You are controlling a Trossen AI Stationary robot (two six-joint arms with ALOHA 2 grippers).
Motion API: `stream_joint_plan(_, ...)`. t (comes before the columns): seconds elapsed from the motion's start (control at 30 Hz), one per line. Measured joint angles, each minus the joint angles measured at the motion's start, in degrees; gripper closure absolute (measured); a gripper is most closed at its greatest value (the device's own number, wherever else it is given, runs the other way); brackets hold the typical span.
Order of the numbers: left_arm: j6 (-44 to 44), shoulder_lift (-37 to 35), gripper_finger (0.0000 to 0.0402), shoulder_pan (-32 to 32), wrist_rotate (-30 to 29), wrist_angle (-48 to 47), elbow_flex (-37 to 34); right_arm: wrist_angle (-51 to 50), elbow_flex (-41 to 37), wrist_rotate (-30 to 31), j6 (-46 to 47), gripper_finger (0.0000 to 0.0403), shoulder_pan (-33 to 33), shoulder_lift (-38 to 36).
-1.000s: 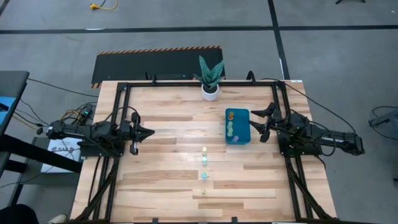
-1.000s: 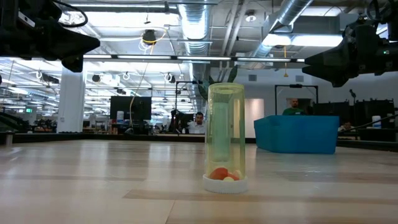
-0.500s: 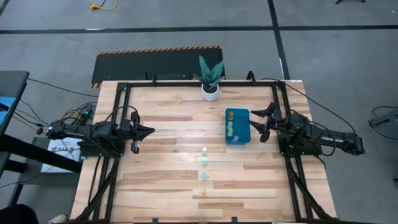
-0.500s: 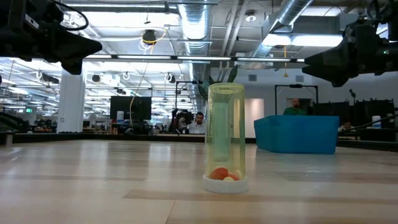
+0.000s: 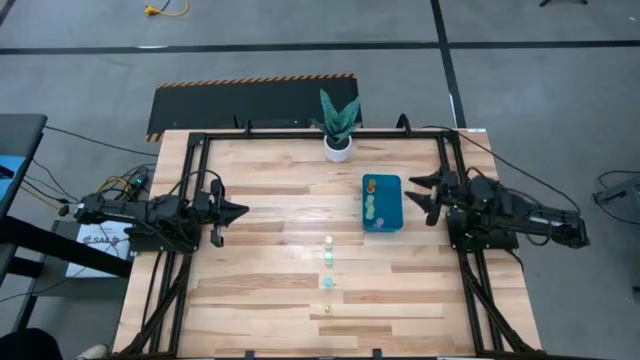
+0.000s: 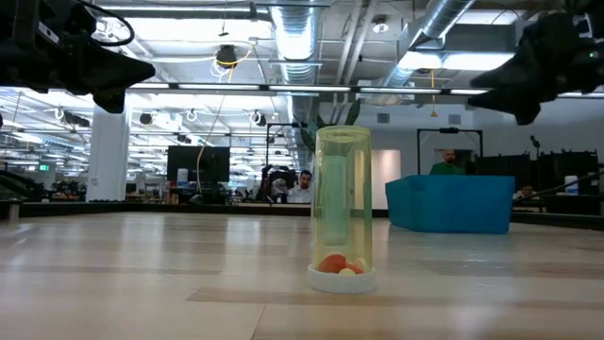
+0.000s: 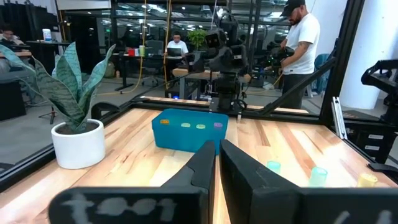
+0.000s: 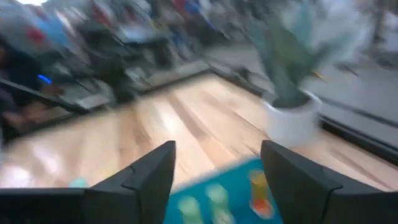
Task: Pick and place pill bottles into a basket
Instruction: Move the blue bin to the center of the table
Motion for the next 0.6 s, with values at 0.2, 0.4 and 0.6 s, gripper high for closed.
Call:
stream_joint_plan(0.2,-0.01,0.00,0.0393,0.00,-0.01,-0.02,0.00,-6.97,8.52,3.79,4.41,0.0264,1.10,9.34)
stream_joint_plan(0.4,0.00,0.00,0.0393,0.00,-0.02,-0.02,0.00,-21.02,14.94,11.68,20.97,0.0388,0.53,23.45)
stream_joint_plan(0.6,0.00,0.00,0.0393,-0.01,0.00,-0.04,0.00,-26.47,16.99,14.21,30.39,0.0378,0.24,32.63)
